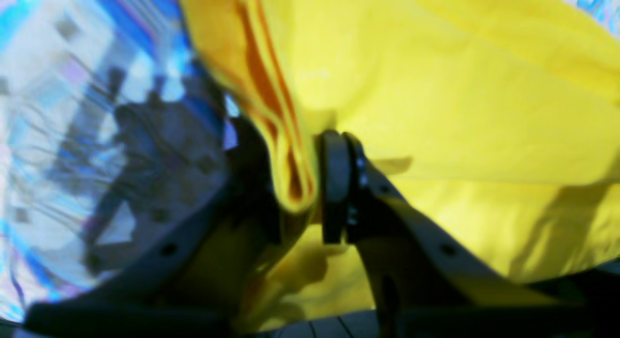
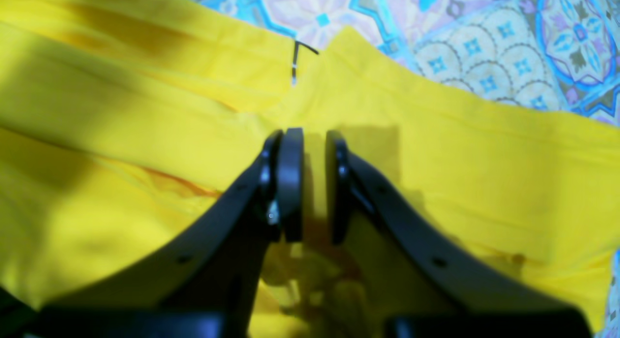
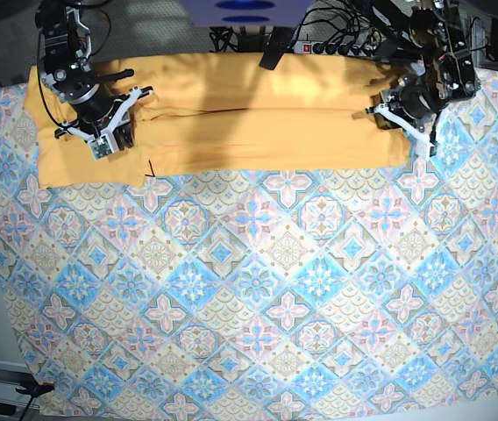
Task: Fold the T-shirt properly
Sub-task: 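Move the left gripper inward and grasp the shirt's other end, then pull the held end outward with the left gripper to straighten it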
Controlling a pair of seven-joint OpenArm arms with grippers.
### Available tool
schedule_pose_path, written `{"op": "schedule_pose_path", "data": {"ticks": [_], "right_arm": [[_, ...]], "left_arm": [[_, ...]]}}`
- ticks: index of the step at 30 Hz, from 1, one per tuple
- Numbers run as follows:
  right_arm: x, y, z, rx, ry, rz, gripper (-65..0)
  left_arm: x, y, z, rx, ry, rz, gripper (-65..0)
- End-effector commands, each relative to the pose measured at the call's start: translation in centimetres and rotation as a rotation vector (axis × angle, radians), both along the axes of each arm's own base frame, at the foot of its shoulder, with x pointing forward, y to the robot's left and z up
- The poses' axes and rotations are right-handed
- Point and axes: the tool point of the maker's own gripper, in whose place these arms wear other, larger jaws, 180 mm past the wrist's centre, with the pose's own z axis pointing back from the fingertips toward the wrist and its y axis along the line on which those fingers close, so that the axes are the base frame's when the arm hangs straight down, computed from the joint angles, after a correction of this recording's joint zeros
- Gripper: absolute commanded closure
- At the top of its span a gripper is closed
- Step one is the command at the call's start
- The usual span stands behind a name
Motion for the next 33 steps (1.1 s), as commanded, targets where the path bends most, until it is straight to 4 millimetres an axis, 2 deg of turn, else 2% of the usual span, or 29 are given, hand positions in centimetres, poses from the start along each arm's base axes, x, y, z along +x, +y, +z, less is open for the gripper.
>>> {"op": "schedule_pose_path", "data": {"ticks": [1,5,9,11,18,21,23,26,29,31,33], "right_arm": [[0.7,-0.2,0.9,0.001,-0.037,0.003,-8.2],[0.6,-0.3,0.8,0.0,-0.036,0.002,-8.2],[0.5,-0.1,0.8,0.002,-0.033,0.005,-8.2],[0.5,0.0,0.8,0.003,-0.033,0.007,-8.2],[0.5,0.0,0.8,0.003,-0.032,0.008,-8.2],[0.5,0.0,0.8,0.004,-0.034,0.008,-8.2],[0.4,0.0,0.8,0.004,-0.032,0.008,-8.2],[0.4,0.0,0.8,0.004,-0.032,0.008,-8.2],[0.5,0.0,0.8,0.003,-0.032,0.008,-8.2],[0.5,0.0,0.8,0.003,-0.032,0.008,-8.2],[0.5,0.0,0.8,0.003,-0.034,0.008,-8.2]], "left_arm": [[0.5,1.2,0.7,0.028,-0.027,0.016,-8.4],[0.5,2.3,1.3,0.013,-0.048,0.066,-3.9],[-0.1,5.0,2.2,0.009,-0.074,0.164,-3.2],[-0.2,5.7,2.4,0.018,-0.079,0.179,-3.2],[-0.3,6.4,2.5,0.038,-0.071,0.171,-3.7],[-0.9,6.1,1.6,0.019,-0.041,0.181,-3.8],[-1.6,6.2,0.8,0.007,-0.01,0.191,-7.5],[-2.2,4.6,0.1,-0.018,0.038,0.141,-21.1],[-2.6,4.6,0.4,-0.021,0.056,0.134,-34.4],[-2.6,4.7,0.8,-0.011,0.047,0.132,-38.6],[-2.3,4.7,1.4,-0.001,0.028,0.121,-39.5]]}}
